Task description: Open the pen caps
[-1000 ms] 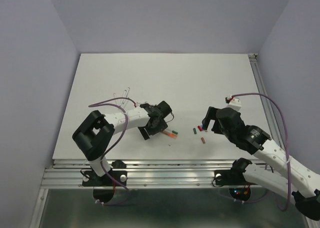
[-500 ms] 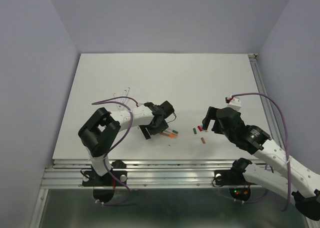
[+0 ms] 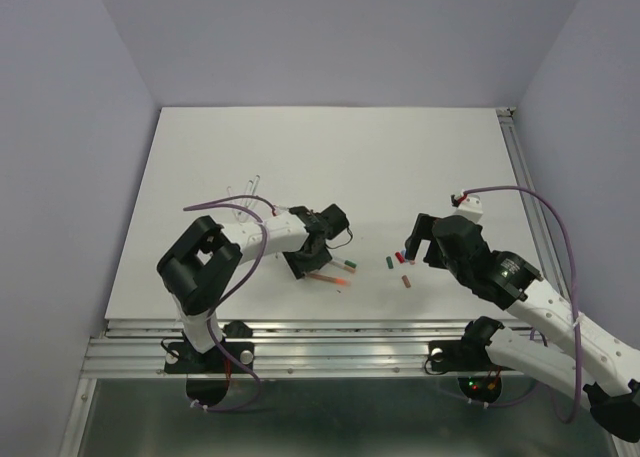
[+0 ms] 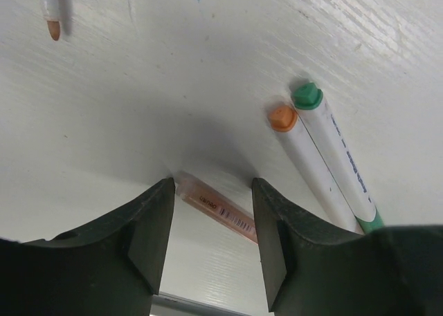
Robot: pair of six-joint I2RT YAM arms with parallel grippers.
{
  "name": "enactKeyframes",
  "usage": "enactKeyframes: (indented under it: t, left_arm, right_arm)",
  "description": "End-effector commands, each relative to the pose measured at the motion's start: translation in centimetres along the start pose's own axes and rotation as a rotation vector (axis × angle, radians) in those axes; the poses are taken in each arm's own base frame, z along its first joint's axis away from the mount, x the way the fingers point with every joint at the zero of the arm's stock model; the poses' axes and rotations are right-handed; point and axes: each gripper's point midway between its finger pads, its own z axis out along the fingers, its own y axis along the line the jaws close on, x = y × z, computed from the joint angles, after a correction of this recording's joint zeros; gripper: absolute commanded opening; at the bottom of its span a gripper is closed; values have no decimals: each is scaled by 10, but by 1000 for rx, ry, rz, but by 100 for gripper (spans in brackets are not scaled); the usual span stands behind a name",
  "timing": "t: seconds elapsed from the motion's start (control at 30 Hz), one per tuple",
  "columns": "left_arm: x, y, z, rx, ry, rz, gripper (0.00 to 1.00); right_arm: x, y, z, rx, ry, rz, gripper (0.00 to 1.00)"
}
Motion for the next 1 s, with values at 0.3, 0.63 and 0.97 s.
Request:
enactKeyframes:
  t: [0.3, 0.63, 0.97]
  left_arm:
    - [57, 9, 3, -26, 105, -30, 60]
    - [46, 15, 10, -87, 41, -44, 34]
    - [49, 12, 13, -35, 59, -9, 0]
  right_arm:
    - [-6, -6, 0, 26, -38, 8, 100]
    - [-11, -6, -8, 5, -55, 19, 100]
    - [-14, -1, -14, -52, -66, 19, 100]
